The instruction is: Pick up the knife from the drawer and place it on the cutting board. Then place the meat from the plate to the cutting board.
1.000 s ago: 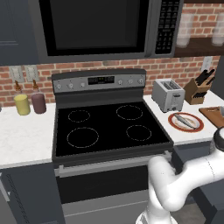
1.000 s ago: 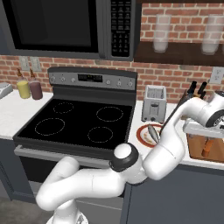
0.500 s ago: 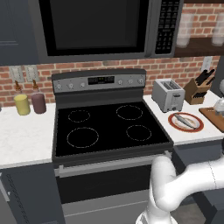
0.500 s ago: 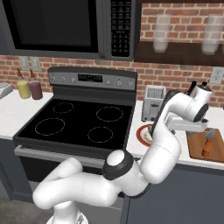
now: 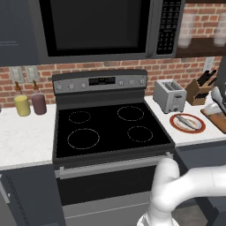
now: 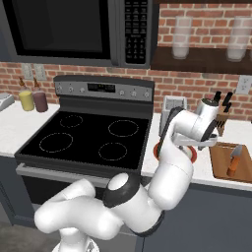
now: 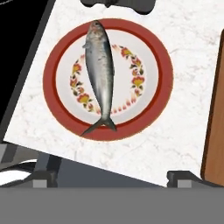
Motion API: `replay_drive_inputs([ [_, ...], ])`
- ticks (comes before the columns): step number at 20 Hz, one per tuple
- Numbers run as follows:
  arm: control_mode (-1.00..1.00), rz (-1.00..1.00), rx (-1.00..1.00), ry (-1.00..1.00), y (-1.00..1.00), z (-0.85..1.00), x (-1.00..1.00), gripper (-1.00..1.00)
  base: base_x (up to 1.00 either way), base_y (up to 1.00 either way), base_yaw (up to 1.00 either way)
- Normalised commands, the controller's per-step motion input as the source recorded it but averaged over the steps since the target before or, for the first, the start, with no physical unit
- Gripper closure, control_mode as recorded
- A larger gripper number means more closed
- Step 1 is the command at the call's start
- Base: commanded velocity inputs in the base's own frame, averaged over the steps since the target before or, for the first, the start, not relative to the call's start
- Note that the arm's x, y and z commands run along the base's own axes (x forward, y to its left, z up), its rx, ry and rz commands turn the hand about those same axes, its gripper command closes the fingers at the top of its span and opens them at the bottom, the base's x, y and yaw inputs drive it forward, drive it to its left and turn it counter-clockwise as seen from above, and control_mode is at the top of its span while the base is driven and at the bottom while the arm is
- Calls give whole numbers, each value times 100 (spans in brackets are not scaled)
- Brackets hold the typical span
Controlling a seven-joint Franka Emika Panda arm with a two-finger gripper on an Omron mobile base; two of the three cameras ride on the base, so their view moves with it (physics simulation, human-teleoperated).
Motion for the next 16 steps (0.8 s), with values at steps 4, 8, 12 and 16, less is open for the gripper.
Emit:
replay_drive_inputs([
  [4, -100, -3, -6, 0, 47, 0, 39, -100, 0, 0, 0],
  [8, -100, -3, -5, 1, 42, 0, 36, -100, 0, 0, 0],
  [12, -100, -3, 0, 3, 20, -2, 17, -100, 0, 0, 0],
  [16, -100, -2, 0, 3, 2, -16, 3, -100, 0, 0, 0],
])
